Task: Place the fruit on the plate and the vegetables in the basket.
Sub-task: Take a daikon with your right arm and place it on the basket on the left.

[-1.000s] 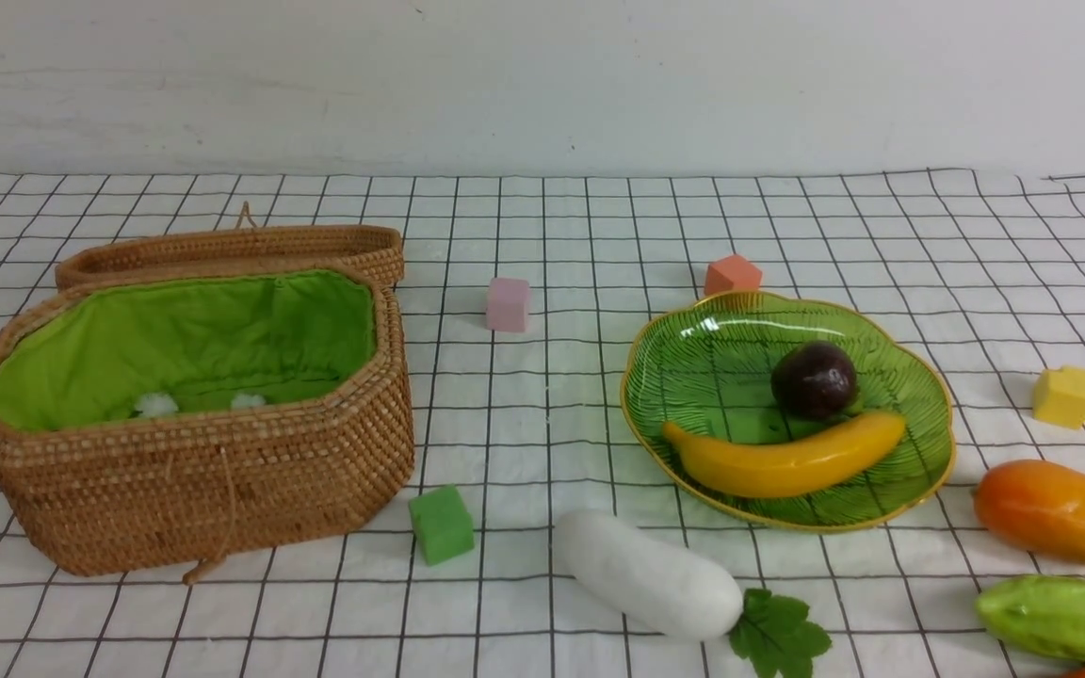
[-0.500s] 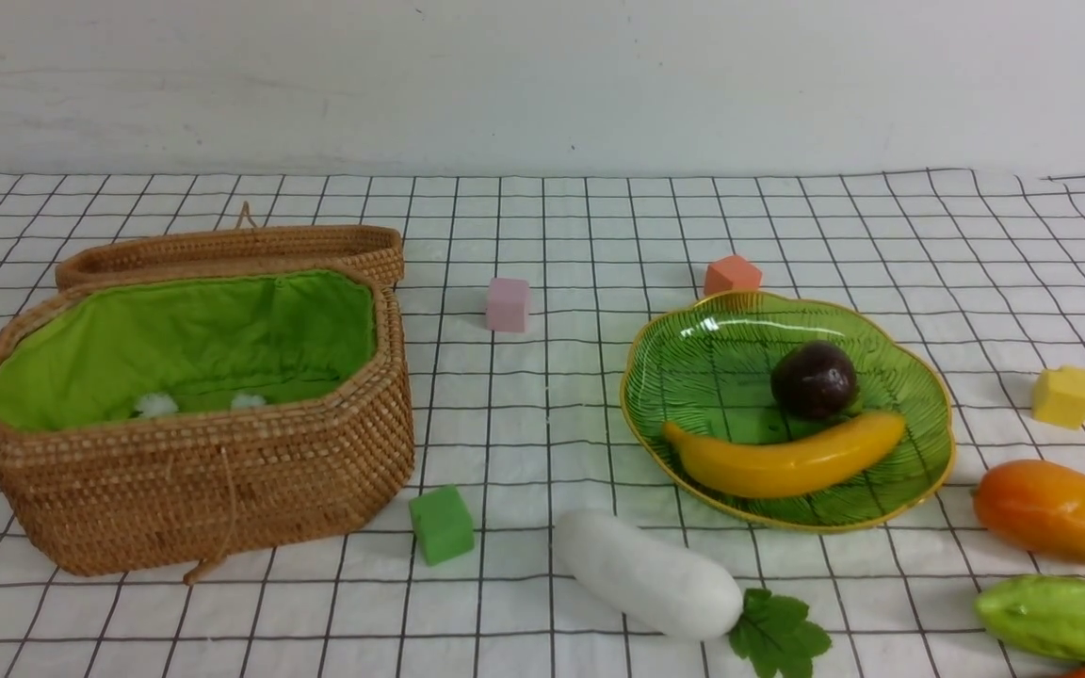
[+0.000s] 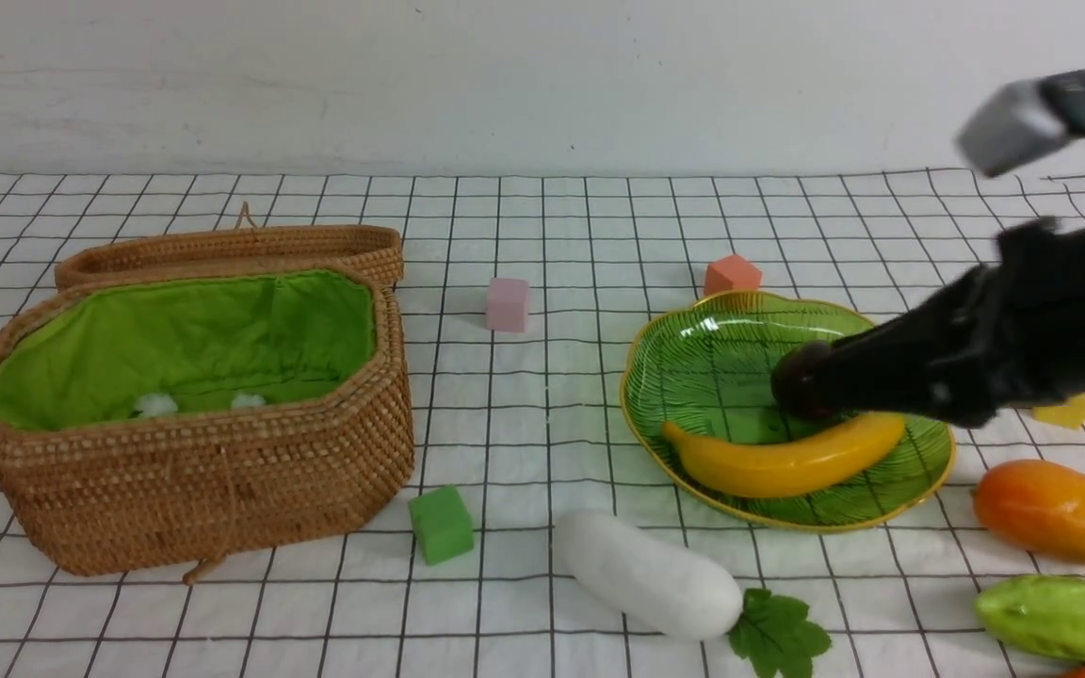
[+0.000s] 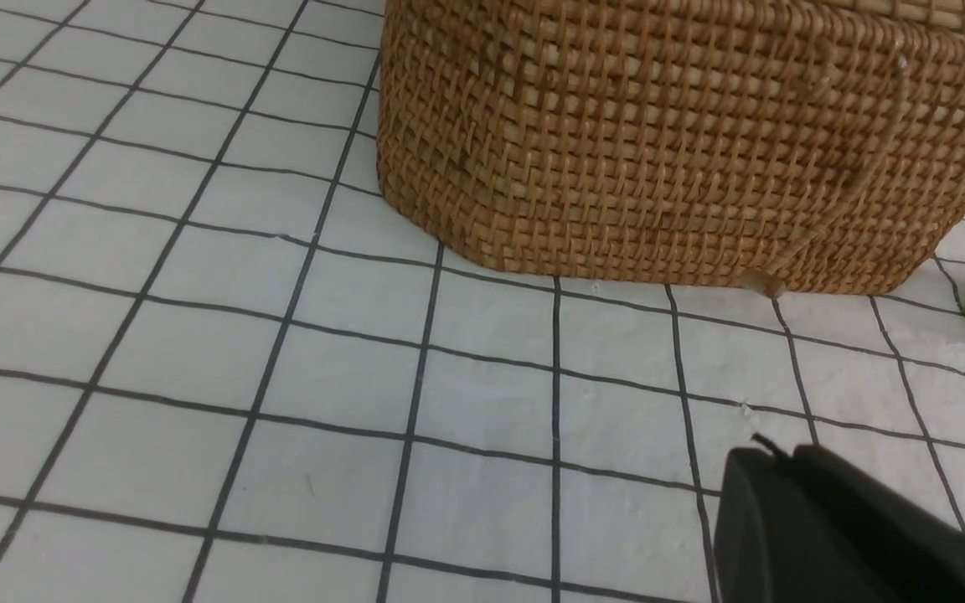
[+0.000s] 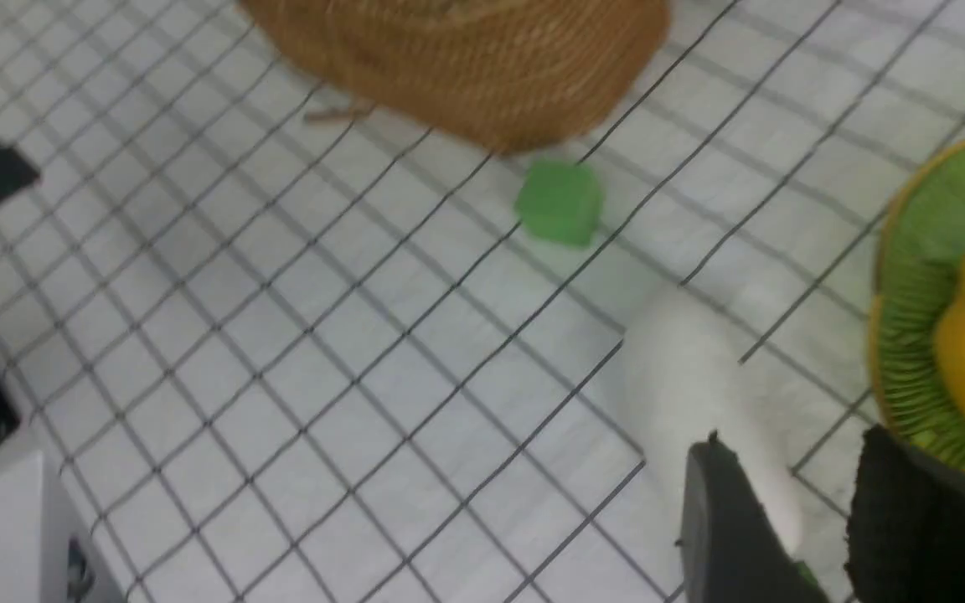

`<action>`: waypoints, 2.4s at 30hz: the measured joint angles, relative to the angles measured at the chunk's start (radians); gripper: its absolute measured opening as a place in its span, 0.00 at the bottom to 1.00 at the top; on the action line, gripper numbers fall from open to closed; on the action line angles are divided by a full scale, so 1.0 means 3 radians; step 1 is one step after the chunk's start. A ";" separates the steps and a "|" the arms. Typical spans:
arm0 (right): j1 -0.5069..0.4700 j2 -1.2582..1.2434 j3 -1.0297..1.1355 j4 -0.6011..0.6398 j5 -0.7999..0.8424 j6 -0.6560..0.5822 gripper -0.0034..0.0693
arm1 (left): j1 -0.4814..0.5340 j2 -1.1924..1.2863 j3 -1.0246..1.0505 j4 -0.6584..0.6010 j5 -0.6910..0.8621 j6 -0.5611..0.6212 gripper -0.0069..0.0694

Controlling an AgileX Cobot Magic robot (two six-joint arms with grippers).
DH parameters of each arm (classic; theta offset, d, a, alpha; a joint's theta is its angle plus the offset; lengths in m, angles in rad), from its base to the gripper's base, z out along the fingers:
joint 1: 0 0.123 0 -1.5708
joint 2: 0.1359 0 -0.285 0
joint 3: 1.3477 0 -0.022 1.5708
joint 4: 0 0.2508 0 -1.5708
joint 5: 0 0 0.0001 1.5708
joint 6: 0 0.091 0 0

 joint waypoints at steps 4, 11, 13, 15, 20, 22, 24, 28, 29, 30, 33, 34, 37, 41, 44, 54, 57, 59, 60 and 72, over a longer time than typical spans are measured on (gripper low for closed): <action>0.0485 0.0666 -0.0543 -0.0430 0.0246 0.0212 0.45 | 0.0000 0.0000 0.0000 0.0000 0.0000 0.0000 0.13; 0.1223 0.1716 -0.1149 -0.1829 0.0304 0.1411 0.87 | 0.0000 0.0000 0.0000 0.0000 0.0000 0.0000 0.14; 0.1281 0.1904 -0.1170 -0.1984 0.0279 0.1514 0.94 | 0.0000 0.0000 0.0000 0.0000 0.0000 0.0000 0.14; 0.1311 0.2031 -0.1175 -0.2060 0.0256 0.1537 0.97 | 0.0000 0.0000 0.0000 0.0000 0.0000 0.0000 0.14; 0.1313 0.2338 -0.1178 -0.2140 0.0166 0.1554 0.91 | 0.0000 0.0000 0.0000 0.0000 0.0000 0.0000 0.15; 0.1313 0.2385 -0.1182 -0.2154 0.0184 0.1554 0.82 | 0.0000 0.0000 0.0000 0.0000 0.0000 0.0000 0.15; 0.1313 0.2385 -0.1198 -0.2125 0.0216 0.1556 0.73 | 0.0000 0.0000 0.0000 0.0000 0.0000 0.0000 0.16; 0.1313 0.2382 -0.1409 -0.2094 0.0454 0.1556 0.74 | 0.0000 0.0000 0.0000 0.0000 0.0000 0.0000 0.17; 0.1313 0.2371 -0.1605 -0.2059 0.0565 0.1556 0.74 | 0.0000 0.0000 0.0000 0.0000 0.0000 0.0000 0.17; 0.1313 0.2367 -0.1664 -0.2047 0.0586 0.1556 0.74 | 0.0000 0.0000 0.0000 0.0000 0.0000 0.0000 0.17; 0.1313 0.2339 -0.2269 -0.1820 0.0641 0.1556 0.74 | 0.0000 0.0000 0.0000 0.0000 0.0000 0.0000 0.17; 0.1313 0.2335 -0.2465 -0.1726 0.0609 0.1556 0.74 | 0.0000 0.0000 0.0000 0.0000 0.0000 0.0000 0.17; 0.1313 0.2335 -0.2837 -0.1351 0.0377 0.1556 0.74 | 0.0000 0.0000 0.0000 0.0000 0.0000 0.0000 0.18; 0.1434 0.2400 -0.3294 -0.0484 -0.0582 0.1113 0.74 | 0.0000 0.0000 0.0000 0.0000 0.0000 0.0000 0.18; 0.1559 0.2540 -0.3406 -0.0163 -0.1087 0.0601 0.74 | 0.0000 0.0000 0.0000 0.0000 0.0000 0.0000 0.18; 0.1833 0.3252 -0.3414 0.0506 -0.2003 -0.0402 0.74 | 0.0000 0.0000 0.0000 0.0000 0.0000 0.0000 0.18; 0.1811 0.3273 -0.3414 0.0506 -0.1892 -0.0302 0.76 | 0.0000 0.0000 0.0000 0.0000 0.0000 0.0000 0.18; 0.1782 0.3260 -0.3414 0.0506 -0.1853 -0.0252 0.87 | 0.0000 0.0000 0.0000 0.0000 0.0000 0.0000 0.19; 0.1765 0.3241 -0.3414 0.0500 -0.1799 -0.0243 0.92 | 0.0000 0.0000 0.0000 0.0000 0.0000 0.0000 0.19; 0.1201 0.2297 -0.3414 -0.0598 -0.0013 0.0615 0.88 | 0.0000 0.0000 0.0000 0.0000 0.0000 0.0000 0.21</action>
